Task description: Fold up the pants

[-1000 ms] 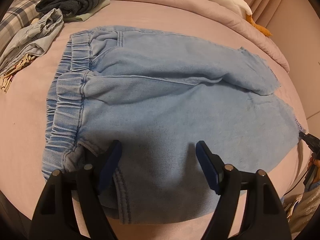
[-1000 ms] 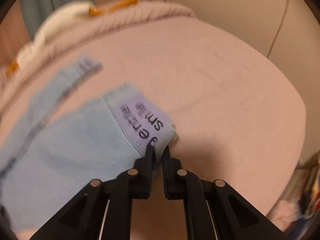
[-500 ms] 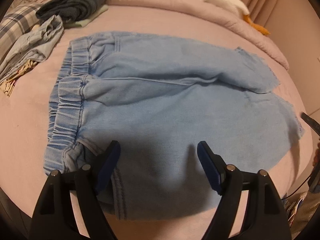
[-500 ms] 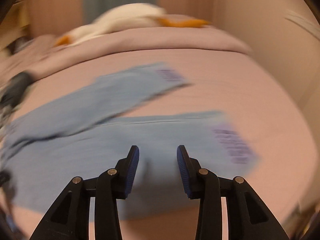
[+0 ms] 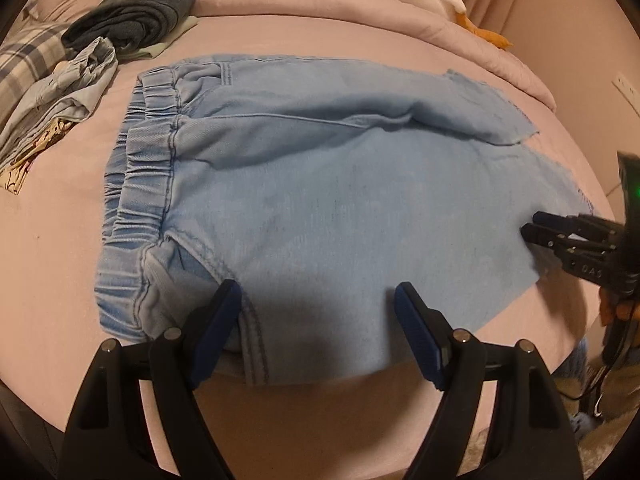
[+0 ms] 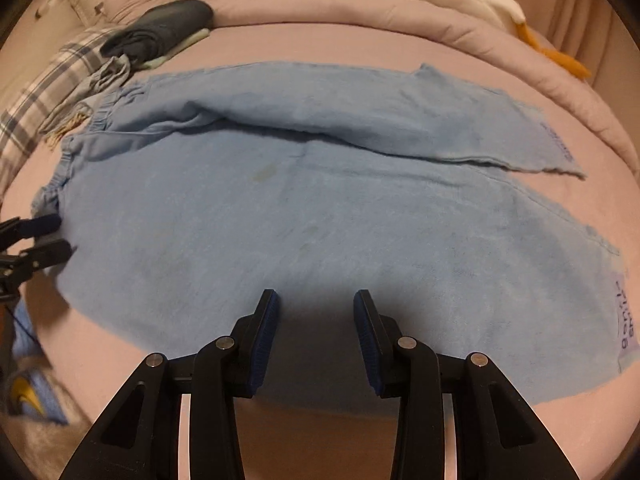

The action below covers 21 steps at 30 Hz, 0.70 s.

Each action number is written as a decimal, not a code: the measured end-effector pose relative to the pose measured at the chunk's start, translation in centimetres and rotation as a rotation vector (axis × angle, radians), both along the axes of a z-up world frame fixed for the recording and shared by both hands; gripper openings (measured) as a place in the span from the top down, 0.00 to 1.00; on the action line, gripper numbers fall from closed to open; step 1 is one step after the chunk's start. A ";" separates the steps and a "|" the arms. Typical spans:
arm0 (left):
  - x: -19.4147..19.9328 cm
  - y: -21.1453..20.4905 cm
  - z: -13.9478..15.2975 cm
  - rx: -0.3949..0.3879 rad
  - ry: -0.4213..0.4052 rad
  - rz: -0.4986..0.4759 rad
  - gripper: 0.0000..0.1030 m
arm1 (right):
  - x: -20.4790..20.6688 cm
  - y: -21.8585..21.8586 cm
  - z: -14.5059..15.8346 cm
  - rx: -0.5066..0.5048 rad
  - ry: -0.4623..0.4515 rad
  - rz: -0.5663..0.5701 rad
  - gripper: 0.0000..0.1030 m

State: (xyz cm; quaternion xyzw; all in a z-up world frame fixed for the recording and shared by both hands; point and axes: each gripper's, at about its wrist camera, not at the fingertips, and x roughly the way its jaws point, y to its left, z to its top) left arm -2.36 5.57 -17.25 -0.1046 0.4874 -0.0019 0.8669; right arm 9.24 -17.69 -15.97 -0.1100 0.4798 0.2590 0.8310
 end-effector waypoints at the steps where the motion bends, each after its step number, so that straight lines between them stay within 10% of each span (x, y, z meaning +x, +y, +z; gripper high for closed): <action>1: -0.1 0.1 -0.1 -0.002 -0.001 -0.001 0.22 | 0.1 -0.2 0.2 0.002 0.012 -0.004 0.63; 21: -2.5 3.0 1.8 -0.270 -0.088 0.054 0.22 | -2.5 8.9 0.3 0.048 0.058 0.233 0.63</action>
